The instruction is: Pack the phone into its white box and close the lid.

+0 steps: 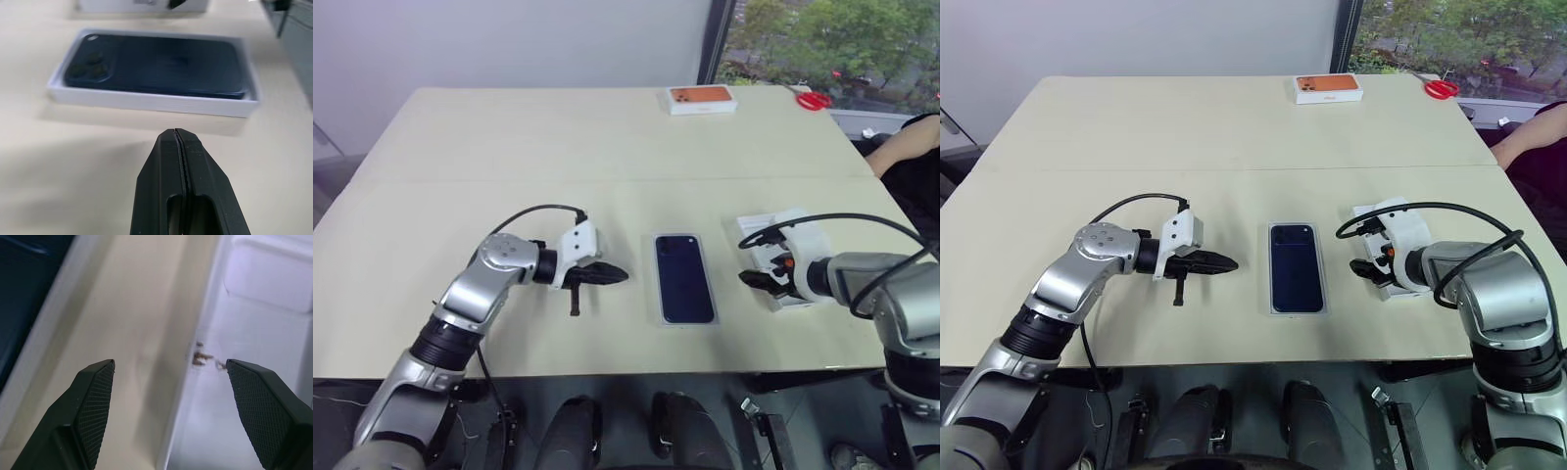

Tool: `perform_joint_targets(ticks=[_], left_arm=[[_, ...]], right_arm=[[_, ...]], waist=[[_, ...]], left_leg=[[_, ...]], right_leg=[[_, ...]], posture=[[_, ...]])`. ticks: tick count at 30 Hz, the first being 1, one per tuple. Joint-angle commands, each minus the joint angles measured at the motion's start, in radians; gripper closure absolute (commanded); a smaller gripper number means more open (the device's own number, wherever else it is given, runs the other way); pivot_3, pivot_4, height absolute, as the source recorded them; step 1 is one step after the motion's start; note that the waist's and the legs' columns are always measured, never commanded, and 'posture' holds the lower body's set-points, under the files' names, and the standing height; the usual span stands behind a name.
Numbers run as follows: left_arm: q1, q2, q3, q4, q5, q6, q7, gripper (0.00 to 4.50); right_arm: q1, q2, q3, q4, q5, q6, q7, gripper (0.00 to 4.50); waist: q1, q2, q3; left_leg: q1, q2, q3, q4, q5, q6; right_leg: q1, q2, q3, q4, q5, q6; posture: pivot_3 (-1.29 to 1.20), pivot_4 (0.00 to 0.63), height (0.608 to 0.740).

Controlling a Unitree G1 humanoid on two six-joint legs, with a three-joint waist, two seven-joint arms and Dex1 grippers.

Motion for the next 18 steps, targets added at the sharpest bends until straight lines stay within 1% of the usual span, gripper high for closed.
perform_joint_targets(ticks=[1, 3, 4, 5, 7, 8, 10, 11, 16, 18], left_arm=[[0.010, 0.014, 0.011, -0.040, -0.020, -0.063, -0.045, 4.50], [0.018, 0.013, 0.010, -0.046, -0.023, -0.057, -0.048, 4.50], [0.021, 0.012, 0.010, -0.049, -0.023, -0.057, -0.046, 4.50], [0.024, 0.012, 0.009, -0.051, -0.022, -0.057, -0.045, 4.50], [0.027, 0.010, 0.010, -0.051, -0.020, -0.061, -0.043, 4.50], [0.029, 0.010, 0.011, -0.050, -0.019, -0.063, -0.043, 4.50], [0.030, 0.010, 0.013, -0.046, -0.019, -0.066, -0.043, 4.50], [0.030, 0.010, 0.014, -0.042, -0.018, -0.066, -0.041, 4.50], [0.037, 0.015, 0.043, -0.017, -0.021, -0.065, -0.018, 4.50], [0.020, 0.001, 0.104, 0.062, -0.017, -0.046, 0.064, 4.50]], right_arm=[[-0.008, 0.020, -0.051, 0.035, 0.014, 0.007, -0.074, 0.70], [-0.009, 0.030, -0.064, 0.052, 0.035, 0.007, -0.101, 0.70], [-0.009, 0.034, -0.069, 0.058, 0.045, 0.007, -0.116, 1.21], [-0.008, 0.035, -0.074, 0.061, 0.059, 0.007, -0.129, 1.54], [-0.009, 0.033, -0.080, 0.065, 0.093, 0.007, -0.150, 2.46], [-0.010, 0.031, -0.083, 0.065, 0.110, 0.007, -0.162, 3.06], [-0.016, 0.028, -0.090, 0.065, 0.143, 0.007, -0.184, 4.05], [-0.021, 0.028, -0.095, 0.065, 0.160, 0.007, -0.194, 4.45], [-0.068, 0.037, -0.139, 0.041, 0.244, 0.007, -0.237, 4.45], [-0.131, 0.119, -0.235, -0.014, 0.346, 0.007, -0.193, 4.45]], waist=[[0.000, 0.000, 0.000], [0.000, 0.000, 0.000], [0.000, 0.000, 0.000], [0.000, 0.000, 0.000], [0.000, 0.000, 0.000], [0.000, 0.000, 0.000], [0.000, 0.000, 0.000], [0.000, 0.000, 0.000], [-0.002, 0.000, 0.000], [-0.009, 0.000, 0.000]], left_leg=[[0.000, 0.000, 0.000, 0.000, 0.000, 0.000], [0.000, 0.000, 0.000, 0.000, 0.000, 0.000], [0.000, 0.000, 0.000, 0.000, 0.000, 0.000], [0.000, 0.000, 0.000, 0.000, 0.000, 0.000], [0.000, 0.000, 0.000, 0.000, 0.000, 0.000], [0.000, 0.000, 0.000, 0.000, 0.000, 0.000], [0.000, 0.000, 0.000, 0.000, 0.000, 0.000], [0.000, 0.000, 0.000, 0.000, 0.000, 0.000], [0.000, 0.000, 0.000, 0.000, 0.000, 0.000], [0.000, 0.000, 0.000, 0.000, 0.000, 0.000]], right_leg=[[0.000, 0.000, 0.000, 0.000, 0.000, 0.000], [0.000, 0.000, 0.000, 0.000, 0.000, 0.000], [0.000, 0.000, 0.000, 0.000, 0.000, 0.000], [0.000, 0.000, 0.000, 0.000, 0.000, 0.000], [0.000, 0.000, 0.000, 0.000, 0.000, 0.000], [0.000, 0.000, 0.000, 0.000, 0.000, 0.000], [0.000, 0.000, 0.000, 0.000, 0.000, 0.000], [0.000, 0.000, 0.000, 0.000, 0.000, 0.000], [0.000, 0.001, 0.000, 0.000, 0.000, 0.000], [0.000, 0.001, 0.000, 0.000, 0.000, 0.000]], posture=[[0.00, 0.150, 0.740], [0.00, 0.150, 0.740], [0.00, 0.150, 0.740], [0.00, 0.150, 0.740], [0.00, 0.150, 0.740], [0.00, 0.150, 0.740], [0.00, 0.150, 0.740], [0.00, 0.150, 0.740], [0.00, 0.150, 0.740], [0.00, 0.150, 0.740]])
